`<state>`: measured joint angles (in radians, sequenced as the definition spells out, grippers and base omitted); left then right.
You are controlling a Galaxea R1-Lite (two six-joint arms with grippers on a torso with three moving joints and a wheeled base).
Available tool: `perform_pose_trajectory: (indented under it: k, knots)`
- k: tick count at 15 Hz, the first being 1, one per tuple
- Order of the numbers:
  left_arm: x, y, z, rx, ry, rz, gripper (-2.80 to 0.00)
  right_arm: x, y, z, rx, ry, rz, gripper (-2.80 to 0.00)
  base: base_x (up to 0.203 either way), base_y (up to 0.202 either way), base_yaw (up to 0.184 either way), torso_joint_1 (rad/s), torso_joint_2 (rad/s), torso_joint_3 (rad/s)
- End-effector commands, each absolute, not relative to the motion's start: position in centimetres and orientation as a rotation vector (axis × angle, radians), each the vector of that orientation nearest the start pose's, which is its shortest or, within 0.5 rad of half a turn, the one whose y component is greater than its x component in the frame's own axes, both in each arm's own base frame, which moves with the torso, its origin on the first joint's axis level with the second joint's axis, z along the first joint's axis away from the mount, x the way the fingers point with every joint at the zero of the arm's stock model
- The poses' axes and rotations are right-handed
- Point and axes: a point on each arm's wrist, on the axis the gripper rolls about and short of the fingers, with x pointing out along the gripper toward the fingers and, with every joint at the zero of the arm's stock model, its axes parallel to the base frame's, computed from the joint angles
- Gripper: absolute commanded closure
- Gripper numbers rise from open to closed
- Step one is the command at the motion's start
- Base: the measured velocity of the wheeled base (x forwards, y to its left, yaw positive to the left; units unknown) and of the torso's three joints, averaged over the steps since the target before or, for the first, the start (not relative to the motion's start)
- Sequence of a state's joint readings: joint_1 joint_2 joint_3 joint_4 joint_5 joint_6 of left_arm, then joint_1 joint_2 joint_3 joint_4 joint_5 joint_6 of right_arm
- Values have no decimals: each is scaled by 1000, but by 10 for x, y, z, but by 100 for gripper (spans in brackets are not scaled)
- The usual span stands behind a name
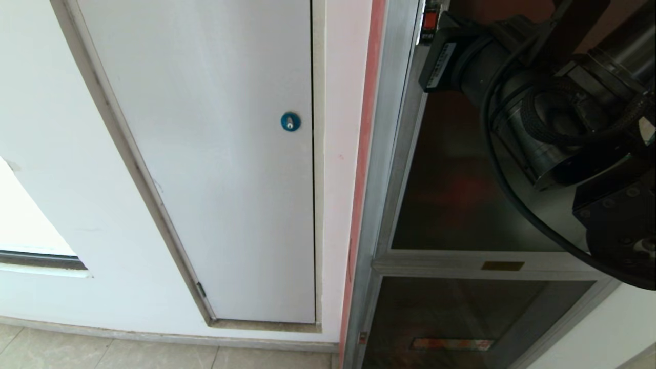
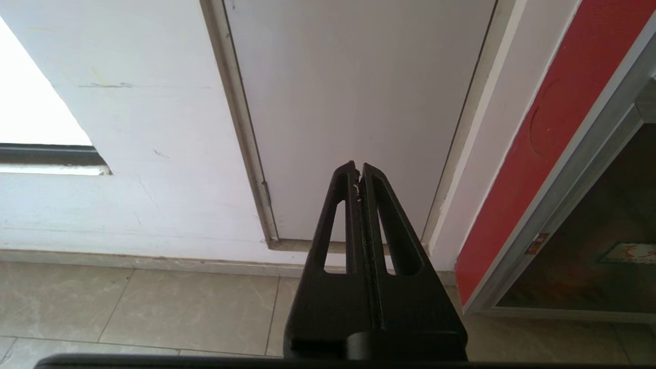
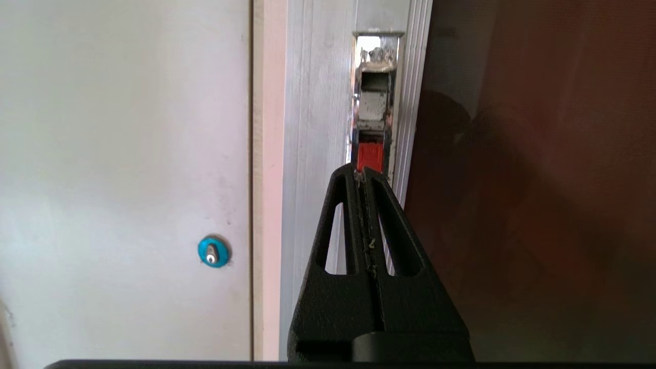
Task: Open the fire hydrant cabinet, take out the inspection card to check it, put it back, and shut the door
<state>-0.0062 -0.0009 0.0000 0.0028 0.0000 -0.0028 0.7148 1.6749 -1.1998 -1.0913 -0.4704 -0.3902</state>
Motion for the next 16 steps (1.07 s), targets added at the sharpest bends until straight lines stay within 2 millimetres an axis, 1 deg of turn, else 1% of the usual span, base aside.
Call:
perform_pose_trajectory:
  k: [1,4,5,9,12,16]
  knots:
    - [-23,0,75,-3,5,-6,0,233,187,348,-29,-556,124,0,0,0,0,0,0,0]
    - [-23,0,75,-3,5,-6,0,237,186,347,-43,-542,115,0,0,0,0,0,0,0]
    - [-23,0,75,-3,5,-6,0,238,187,348,-41,-546,115,-280,0,0,0,0,0,0]
    - [-23,0,75,-3,5,-6,0,243,188,355,-40,-551,108,-280,0,0,0,0,0,0]
    - [-23,0,75,-3,5,-6,0,253,188,357,-41,-557,89,-280,0,0,0,0,0,0]
    - [-23,0,75,-3,5,-6,0,261,188,359,-43,-562,73,-280,0,0,0,0,0,0]
